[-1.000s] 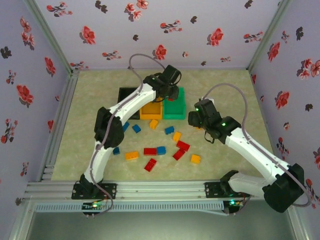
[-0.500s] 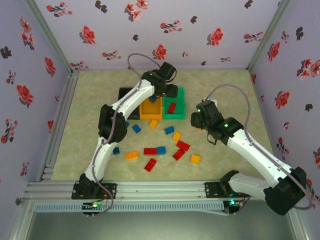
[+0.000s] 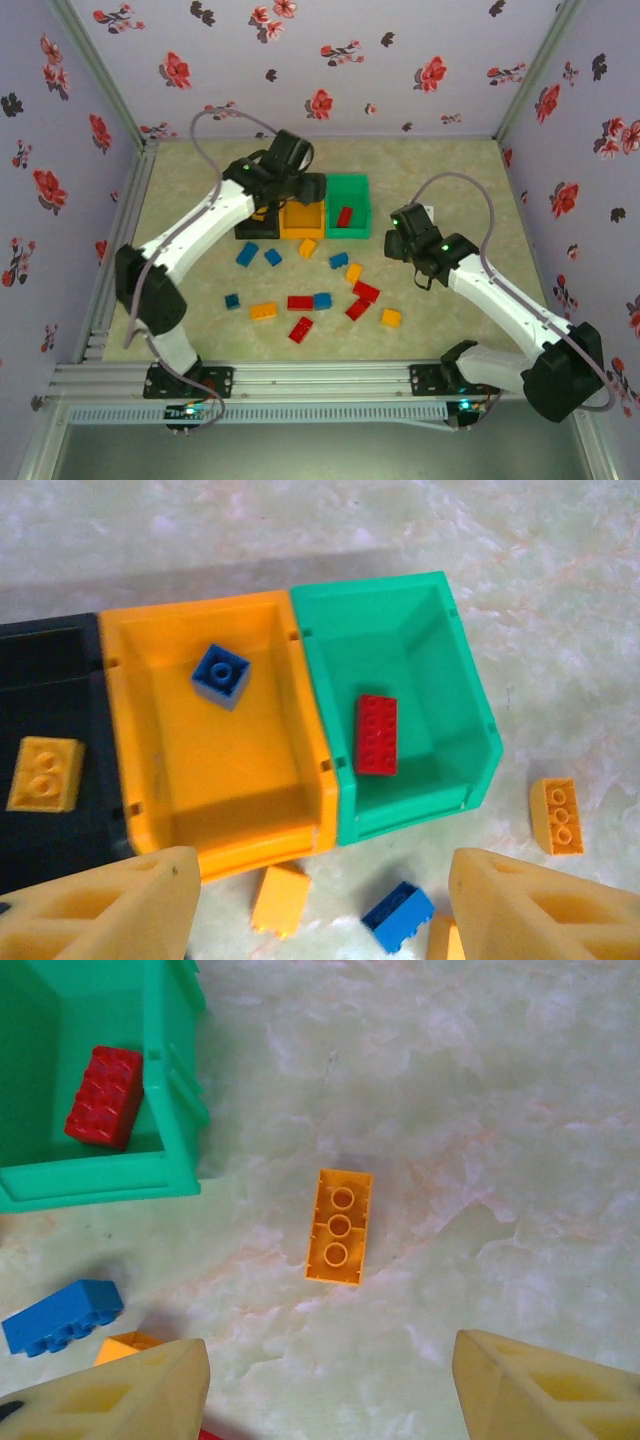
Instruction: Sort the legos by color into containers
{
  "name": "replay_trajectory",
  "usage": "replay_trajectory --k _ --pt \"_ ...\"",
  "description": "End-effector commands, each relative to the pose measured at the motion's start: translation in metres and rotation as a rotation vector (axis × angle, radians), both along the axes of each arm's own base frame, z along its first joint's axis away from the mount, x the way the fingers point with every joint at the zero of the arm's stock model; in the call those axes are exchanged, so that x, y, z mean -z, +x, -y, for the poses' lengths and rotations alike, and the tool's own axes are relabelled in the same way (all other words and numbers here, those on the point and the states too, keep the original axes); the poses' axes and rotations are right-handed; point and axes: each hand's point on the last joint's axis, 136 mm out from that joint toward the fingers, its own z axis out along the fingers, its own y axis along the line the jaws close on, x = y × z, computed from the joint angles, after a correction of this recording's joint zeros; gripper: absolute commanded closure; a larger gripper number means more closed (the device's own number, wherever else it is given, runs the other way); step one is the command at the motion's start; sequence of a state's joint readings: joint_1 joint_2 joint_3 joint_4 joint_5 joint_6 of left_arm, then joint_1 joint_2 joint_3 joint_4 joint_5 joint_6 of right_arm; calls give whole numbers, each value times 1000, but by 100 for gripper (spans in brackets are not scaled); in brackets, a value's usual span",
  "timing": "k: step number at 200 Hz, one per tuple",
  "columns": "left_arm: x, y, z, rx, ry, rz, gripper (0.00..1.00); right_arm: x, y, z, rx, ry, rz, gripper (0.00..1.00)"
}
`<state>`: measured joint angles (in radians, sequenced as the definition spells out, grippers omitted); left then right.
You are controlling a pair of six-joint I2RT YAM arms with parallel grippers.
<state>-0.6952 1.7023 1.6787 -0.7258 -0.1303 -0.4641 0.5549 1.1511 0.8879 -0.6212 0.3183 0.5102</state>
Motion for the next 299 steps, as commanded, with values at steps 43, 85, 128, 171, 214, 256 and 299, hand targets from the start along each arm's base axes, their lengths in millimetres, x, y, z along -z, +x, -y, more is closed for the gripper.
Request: replay_trajectory --k 43,85,128,171,214,256,299 --pt "21 -61 -84 -107 74 35 35 31 25 7 58 49 -59 35" --pt "34 -99 -143 -197 131 1 34 53 33 7 72 24 -137 35" --pt "41 -116 -178 -278 127 -18 37 77 46 6 93 15 -201 39" --pt "42 -121 -192 -308 128 -18 38 97 55 1 94 24 -240 42" --pt "45 -120 -194 -312 136 -26 38 109 62 1 104 5 -263 44" --pt "47 -120 -194 -312 137 -30 39 117 65 4 111 -10 -276 48" --pt "46 -118 -193 -308 139 -30 42 122 67 7 114 -14 -286 56"
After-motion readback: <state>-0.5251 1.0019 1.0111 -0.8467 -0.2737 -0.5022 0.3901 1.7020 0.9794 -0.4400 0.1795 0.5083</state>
